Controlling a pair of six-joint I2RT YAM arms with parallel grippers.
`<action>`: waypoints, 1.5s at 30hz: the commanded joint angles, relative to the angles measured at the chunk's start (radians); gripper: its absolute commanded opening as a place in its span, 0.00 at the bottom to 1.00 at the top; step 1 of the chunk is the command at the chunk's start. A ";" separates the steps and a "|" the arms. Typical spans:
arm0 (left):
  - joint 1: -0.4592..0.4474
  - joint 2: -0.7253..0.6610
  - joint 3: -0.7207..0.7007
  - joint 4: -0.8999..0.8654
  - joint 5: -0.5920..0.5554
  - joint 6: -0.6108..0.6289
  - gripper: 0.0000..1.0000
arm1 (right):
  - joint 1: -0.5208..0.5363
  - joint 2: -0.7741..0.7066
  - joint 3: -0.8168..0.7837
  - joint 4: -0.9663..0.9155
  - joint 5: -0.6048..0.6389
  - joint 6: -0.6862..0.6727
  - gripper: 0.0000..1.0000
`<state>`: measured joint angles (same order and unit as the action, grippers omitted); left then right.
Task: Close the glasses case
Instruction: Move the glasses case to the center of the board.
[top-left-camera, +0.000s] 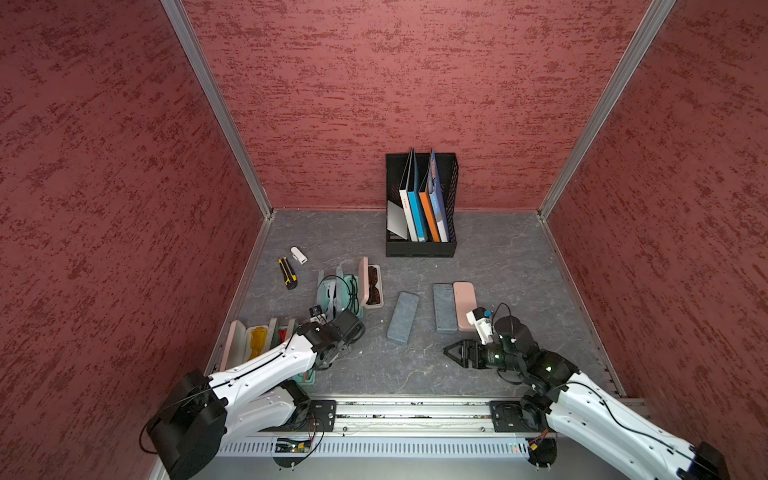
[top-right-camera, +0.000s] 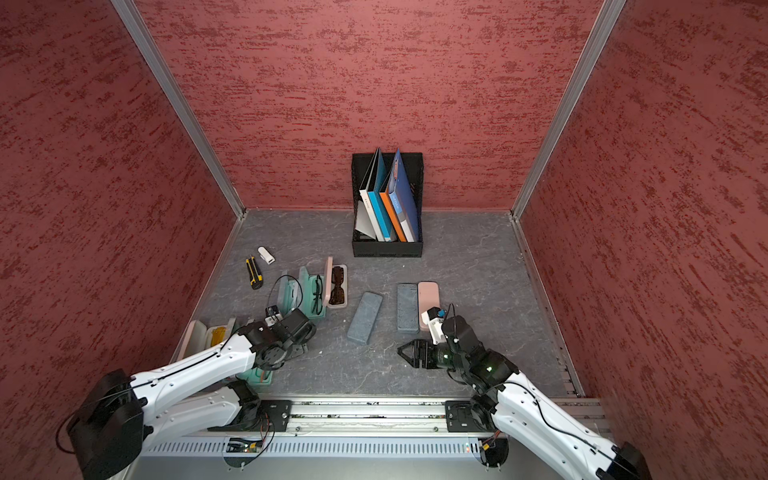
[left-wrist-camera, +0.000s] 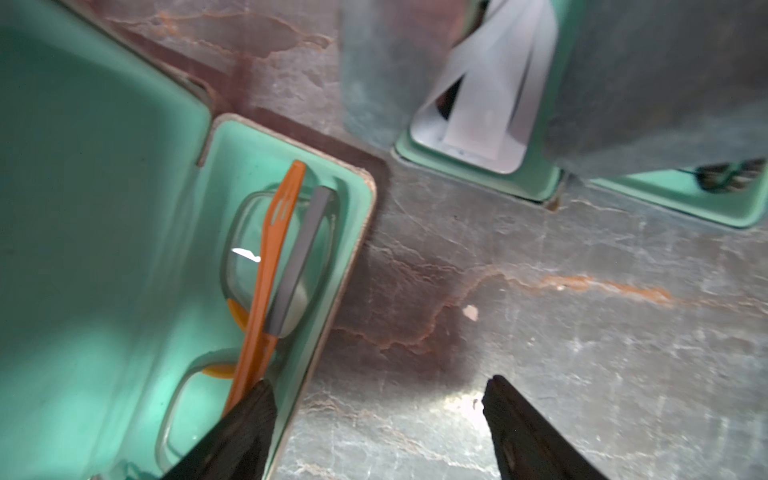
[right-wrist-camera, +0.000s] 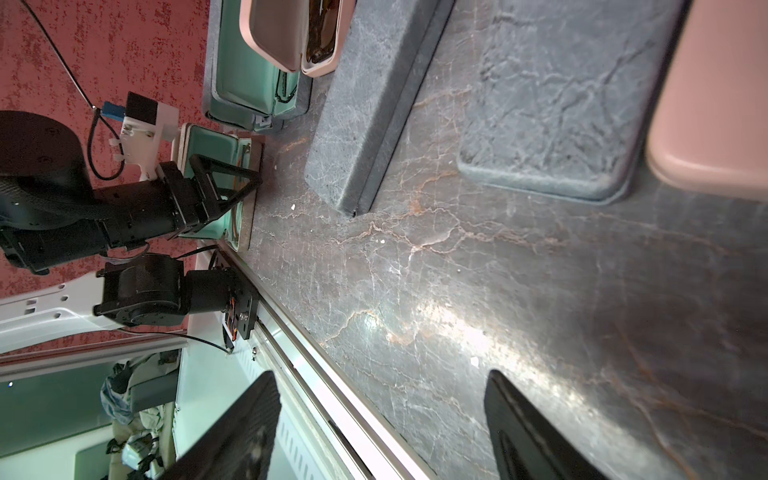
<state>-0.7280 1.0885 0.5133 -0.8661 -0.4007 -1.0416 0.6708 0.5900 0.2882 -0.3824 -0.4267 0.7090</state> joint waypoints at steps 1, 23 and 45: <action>-0.006 0.038 0.019 0.000 -0.036 -0.044 0.82 | 0.004 -0.025 0.038 -0.034 -0.012 -0.019 0.78; -0.293 0.250 0.082 0.216 0.019 -0.112 0.68 | 0.004 -0.028 0.028 -0.037 -0.010 -0.023 0.78; -0.416 0.658 0.407 0.302 0.023 -0.044 0.64 | 0.004 -0.072 0.019 -0.093 -0.010 -0.041 0.78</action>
<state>-1.1271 1.6924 0.8978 -0.6289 -0.4511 -1.1137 0.6708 0.5148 0.3046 -0.4679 -0.4267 0.6865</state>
